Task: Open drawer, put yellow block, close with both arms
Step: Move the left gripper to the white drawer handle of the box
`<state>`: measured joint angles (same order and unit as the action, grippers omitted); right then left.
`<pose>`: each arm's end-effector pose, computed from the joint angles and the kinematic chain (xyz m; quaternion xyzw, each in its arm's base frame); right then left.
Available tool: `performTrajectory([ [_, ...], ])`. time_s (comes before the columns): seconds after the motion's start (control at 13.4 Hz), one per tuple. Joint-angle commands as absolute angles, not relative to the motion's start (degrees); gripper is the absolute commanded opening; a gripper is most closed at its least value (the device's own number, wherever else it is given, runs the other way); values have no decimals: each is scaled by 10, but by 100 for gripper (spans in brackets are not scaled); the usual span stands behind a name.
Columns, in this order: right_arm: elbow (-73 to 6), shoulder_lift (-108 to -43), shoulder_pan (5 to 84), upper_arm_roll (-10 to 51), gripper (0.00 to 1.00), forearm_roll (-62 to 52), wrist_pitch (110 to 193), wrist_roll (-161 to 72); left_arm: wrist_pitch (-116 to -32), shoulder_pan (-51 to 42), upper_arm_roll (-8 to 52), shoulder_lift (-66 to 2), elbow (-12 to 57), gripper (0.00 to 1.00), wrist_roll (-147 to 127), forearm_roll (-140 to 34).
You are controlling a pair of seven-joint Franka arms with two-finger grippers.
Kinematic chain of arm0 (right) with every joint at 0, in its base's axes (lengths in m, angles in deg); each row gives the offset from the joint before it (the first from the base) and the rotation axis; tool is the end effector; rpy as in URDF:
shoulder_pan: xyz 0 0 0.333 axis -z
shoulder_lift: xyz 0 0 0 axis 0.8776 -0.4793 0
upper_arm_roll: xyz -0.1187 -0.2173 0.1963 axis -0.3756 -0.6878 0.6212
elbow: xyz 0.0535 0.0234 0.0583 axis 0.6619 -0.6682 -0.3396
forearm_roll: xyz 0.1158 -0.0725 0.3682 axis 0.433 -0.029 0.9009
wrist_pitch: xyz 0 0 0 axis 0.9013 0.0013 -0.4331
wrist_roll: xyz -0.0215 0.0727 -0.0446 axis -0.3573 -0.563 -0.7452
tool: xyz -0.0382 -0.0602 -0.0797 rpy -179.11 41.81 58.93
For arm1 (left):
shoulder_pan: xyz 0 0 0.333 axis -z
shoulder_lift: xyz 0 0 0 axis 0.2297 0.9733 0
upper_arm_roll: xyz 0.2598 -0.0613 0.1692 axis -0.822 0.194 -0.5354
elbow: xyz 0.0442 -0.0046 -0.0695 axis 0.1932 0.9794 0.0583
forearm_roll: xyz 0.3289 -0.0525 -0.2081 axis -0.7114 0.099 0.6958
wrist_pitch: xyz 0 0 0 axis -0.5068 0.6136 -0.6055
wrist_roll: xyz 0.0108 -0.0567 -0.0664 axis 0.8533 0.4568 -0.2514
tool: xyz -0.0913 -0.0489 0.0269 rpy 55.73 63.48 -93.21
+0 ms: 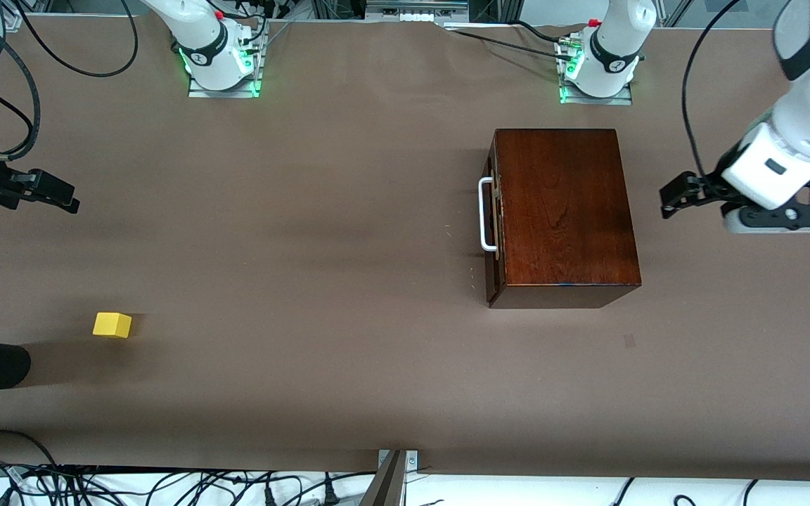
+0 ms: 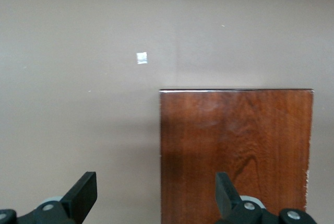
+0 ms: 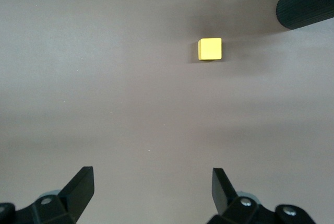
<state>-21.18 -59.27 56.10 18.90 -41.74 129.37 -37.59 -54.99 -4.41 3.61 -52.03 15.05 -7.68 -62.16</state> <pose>0.5992 -0.0109 0.5817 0.9995 -0.0298 -0.0062 0.0054 0.5862 -0.0880 0.5662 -1.0000 -0.0009 -0.0024 0.0003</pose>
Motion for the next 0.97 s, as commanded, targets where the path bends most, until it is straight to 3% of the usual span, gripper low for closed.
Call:
performTrajectory([
  [0.0,-209,-585,559,187,100,-408,1286,-372,-492,2,39,-470,63,100,-74,-617],
  [0.15,-209,-585,559,187,100,-408,1286,-373,-469,47,39,-439,20,100,-39,-614],
  [0.89,-209,-585,559,187,100,-408,1286,-373,-475,234,39,-337,24,100,176,-614],
])
